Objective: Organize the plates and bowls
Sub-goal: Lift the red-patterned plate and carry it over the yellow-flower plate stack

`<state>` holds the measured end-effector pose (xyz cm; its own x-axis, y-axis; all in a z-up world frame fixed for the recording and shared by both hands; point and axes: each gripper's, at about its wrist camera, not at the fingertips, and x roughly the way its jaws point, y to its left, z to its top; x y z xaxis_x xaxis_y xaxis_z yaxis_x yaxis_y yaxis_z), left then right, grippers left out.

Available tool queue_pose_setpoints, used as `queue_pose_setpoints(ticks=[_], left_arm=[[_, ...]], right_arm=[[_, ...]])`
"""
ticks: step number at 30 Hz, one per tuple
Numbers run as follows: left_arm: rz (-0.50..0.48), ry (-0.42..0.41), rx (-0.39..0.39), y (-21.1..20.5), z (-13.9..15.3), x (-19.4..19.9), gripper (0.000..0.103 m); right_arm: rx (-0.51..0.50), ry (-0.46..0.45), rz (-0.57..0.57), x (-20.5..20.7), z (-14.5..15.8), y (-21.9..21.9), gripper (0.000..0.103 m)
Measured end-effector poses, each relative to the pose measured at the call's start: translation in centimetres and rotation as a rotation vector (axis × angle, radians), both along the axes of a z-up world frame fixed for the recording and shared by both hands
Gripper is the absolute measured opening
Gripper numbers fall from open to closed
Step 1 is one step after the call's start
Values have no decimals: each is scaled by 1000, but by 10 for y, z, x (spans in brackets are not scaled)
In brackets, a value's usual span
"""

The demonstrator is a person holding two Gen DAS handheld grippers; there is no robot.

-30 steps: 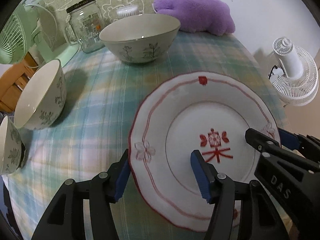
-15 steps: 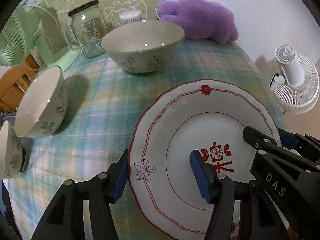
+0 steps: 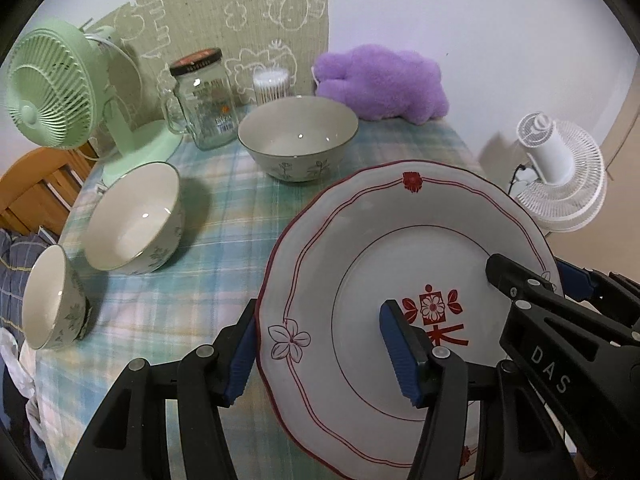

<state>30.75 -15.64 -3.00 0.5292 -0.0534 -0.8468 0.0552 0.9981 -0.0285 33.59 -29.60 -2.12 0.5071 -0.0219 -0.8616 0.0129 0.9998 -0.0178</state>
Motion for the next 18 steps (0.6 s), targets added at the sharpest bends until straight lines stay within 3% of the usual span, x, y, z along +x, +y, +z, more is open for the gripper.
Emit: queue_pose_setpoints(ticks=[12, 18], left_arm=[[-70, -54, -39, 8, 35, -60, 59], [-140, -64, -46, 6, 39, -93, 59]], right_arm=[[-35, -64, -73, -76, 48, 12, 44], [-46, -79, -138, -117, 57, 13, 44]])
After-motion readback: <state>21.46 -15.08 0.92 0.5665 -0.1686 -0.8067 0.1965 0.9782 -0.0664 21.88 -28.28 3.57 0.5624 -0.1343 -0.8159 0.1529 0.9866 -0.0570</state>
